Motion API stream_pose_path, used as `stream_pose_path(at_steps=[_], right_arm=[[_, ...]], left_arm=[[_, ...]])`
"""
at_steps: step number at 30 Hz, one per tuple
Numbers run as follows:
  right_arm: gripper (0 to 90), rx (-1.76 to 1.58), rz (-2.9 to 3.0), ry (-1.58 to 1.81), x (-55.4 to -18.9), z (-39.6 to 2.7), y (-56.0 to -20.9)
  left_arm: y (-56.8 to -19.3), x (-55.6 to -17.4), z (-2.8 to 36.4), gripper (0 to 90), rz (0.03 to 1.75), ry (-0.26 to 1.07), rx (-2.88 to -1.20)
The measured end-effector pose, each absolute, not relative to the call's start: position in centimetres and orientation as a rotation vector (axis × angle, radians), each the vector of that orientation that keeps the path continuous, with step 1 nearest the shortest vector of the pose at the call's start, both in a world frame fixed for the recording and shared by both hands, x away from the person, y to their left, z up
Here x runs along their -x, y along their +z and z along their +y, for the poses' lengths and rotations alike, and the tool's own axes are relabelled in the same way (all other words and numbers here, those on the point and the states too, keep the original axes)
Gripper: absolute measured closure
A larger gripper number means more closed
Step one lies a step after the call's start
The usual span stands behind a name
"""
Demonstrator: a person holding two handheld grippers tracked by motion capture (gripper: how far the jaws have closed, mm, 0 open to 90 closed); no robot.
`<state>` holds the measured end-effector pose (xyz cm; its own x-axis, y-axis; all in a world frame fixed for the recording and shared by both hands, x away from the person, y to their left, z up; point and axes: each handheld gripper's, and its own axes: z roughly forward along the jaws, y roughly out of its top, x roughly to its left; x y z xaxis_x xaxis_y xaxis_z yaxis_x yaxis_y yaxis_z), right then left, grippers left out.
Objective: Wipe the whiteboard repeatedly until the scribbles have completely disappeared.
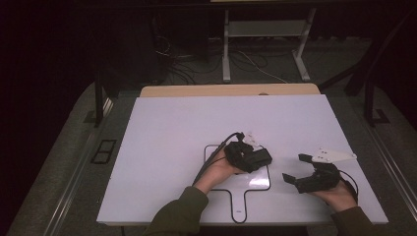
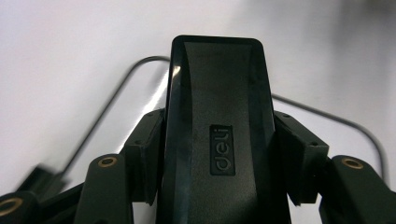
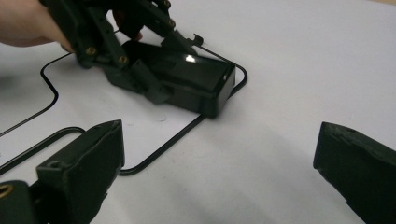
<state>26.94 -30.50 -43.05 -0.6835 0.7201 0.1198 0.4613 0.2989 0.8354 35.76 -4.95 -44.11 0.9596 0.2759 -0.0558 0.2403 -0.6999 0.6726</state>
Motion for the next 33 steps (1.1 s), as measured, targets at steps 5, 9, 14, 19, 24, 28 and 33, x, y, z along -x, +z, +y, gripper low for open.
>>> stream_pose_path(at_steps=[5,9,14,19,24,28,33], right_arm=[[1.0,-1.075,2.290,1.332,-26.9,-30.5,-43.0],[1.0,-1.076,2.290,1.331,-26.9,-30.5,-43.0],[1.0,-1.084,2.289,1.336,-26.8,-30.6,-43.0],[1.0,-1.078,2.288,1.334,-26.9,-30.6,-43.0],[1.0,-1.074,2.292,1.331,-26.9,-30.5,-43.0],[1.0,-1.076,2.289,1.334,-26.9,-30.6,-43.0],[1.0,-1.076,2.288,1.336,-26.9,-30.6,-43.0]], left_arm=[[-44.1,-33.4,-6.9,39.3,0.252,0.024,-2.398],[-44.1,-33.3,-7.0,39.3,0.237,0.015,-2.398],[-44.0,-35.6,-4.8,39.3,0.350,0.073,-2.388],[-44.0,-36.7,-2.4,39.3,0.434,0.084,-2.367],[-44.1,-35.0,-3.7,39.3,0.362,0.059,-2.371],[-44.0,-32.6,-5.4,39.3,0.243,0.022,-2.403],[-44.0,-32.0,-5.9,39.4,0.209,-0.003,-2.400]])
